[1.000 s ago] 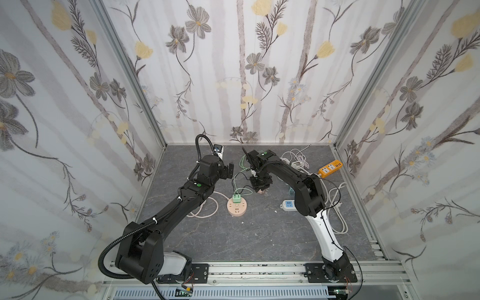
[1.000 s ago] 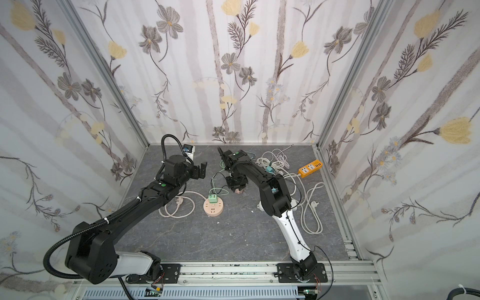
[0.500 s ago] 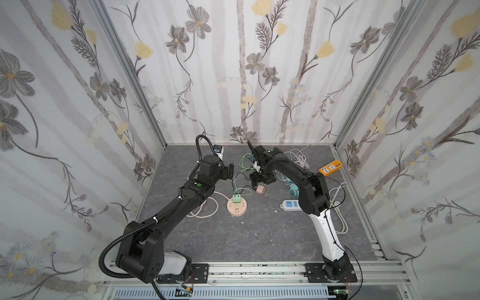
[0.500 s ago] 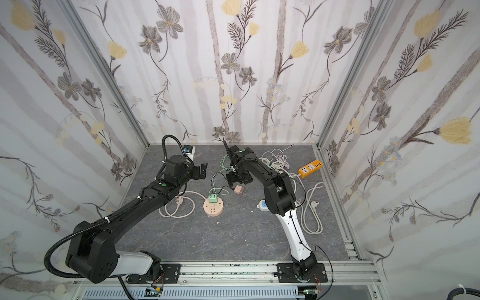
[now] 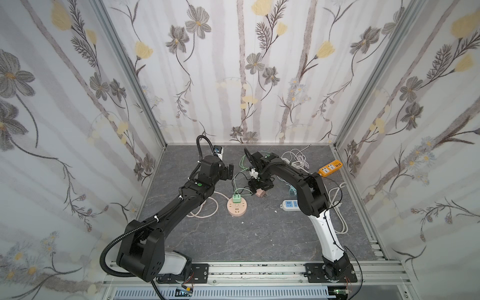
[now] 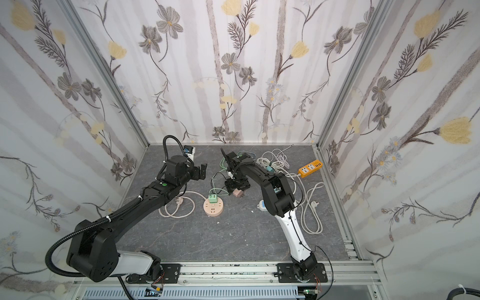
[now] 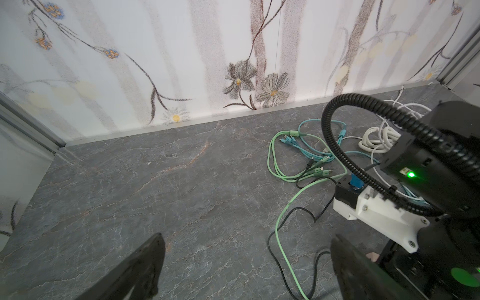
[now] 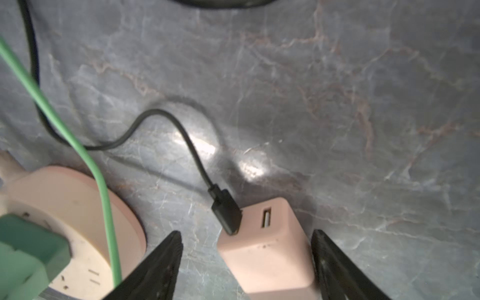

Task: Insert the plug
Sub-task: 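Lower the right gripper onto the pink charger cube and close it, then lift the pink charger with the right gripper while the left arm rises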

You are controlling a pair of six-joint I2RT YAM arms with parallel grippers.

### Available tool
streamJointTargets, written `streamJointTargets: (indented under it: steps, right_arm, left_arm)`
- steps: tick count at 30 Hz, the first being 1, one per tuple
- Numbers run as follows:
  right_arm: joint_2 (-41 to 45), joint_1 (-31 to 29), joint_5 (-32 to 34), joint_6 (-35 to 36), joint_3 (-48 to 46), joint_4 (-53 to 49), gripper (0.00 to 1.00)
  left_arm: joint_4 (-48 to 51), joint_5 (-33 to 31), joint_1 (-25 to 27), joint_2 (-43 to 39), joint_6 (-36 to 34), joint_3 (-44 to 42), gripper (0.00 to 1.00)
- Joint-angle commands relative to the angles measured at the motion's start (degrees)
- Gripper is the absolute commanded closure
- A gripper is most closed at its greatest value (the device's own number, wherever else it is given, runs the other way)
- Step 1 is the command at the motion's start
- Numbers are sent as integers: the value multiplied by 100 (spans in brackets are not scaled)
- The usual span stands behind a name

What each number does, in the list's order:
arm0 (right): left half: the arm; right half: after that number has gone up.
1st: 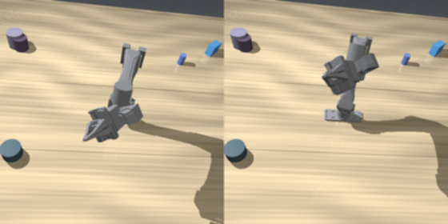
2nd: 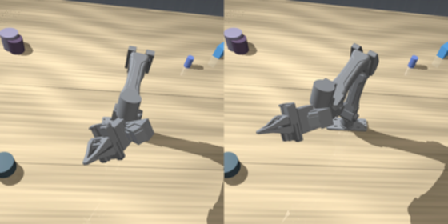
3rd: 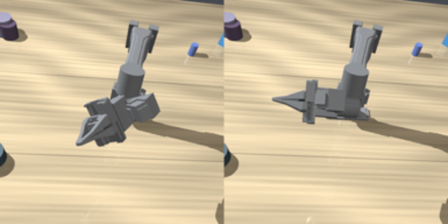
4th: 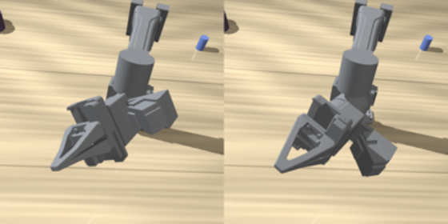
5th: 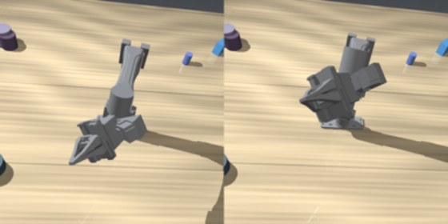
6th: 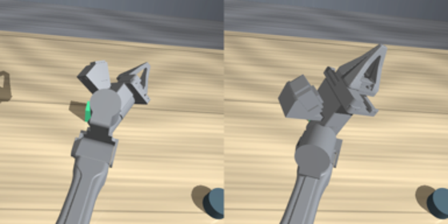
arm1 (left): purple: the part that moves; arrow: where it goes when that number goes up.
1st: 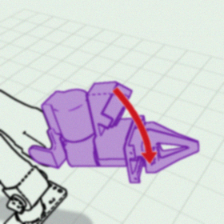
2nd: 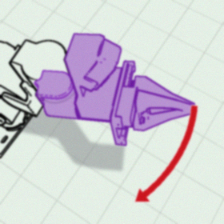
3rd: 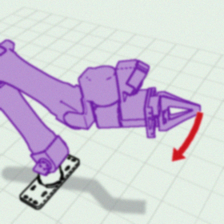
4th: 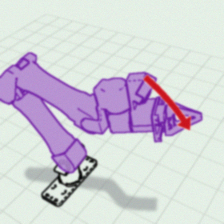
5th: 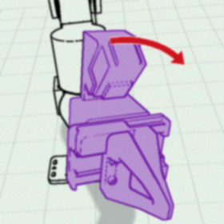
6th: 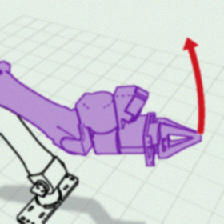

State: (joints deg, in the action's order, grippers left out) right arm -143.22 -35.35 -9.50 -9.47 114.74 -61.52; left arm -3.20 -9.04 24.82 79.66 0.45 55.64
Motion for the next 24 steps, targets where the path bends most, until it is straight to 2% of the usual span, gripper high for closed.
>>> streamJointTargets:
  steps: [1, 6, 15, 24]
  right_arm:
    - [174, -100, 429, 325, -161, 151, 23]
    - [242, -256, 840, 589, -332, 222, 26]
    - [413, -393, 1017, 890, -724, 462, 34]
    - [368, -410, 1112, 842, -813, 564, 44]
  left_arm:
    - [-44, -80, -3, 15, 73, 26, 0]
    - [-53, -160, -12, 15, 82, 19, 0]
    - [-315, 16, -318, -203, 499, -263, 0]
    - [-295, 51, -405, -145, 597, -256, 0]
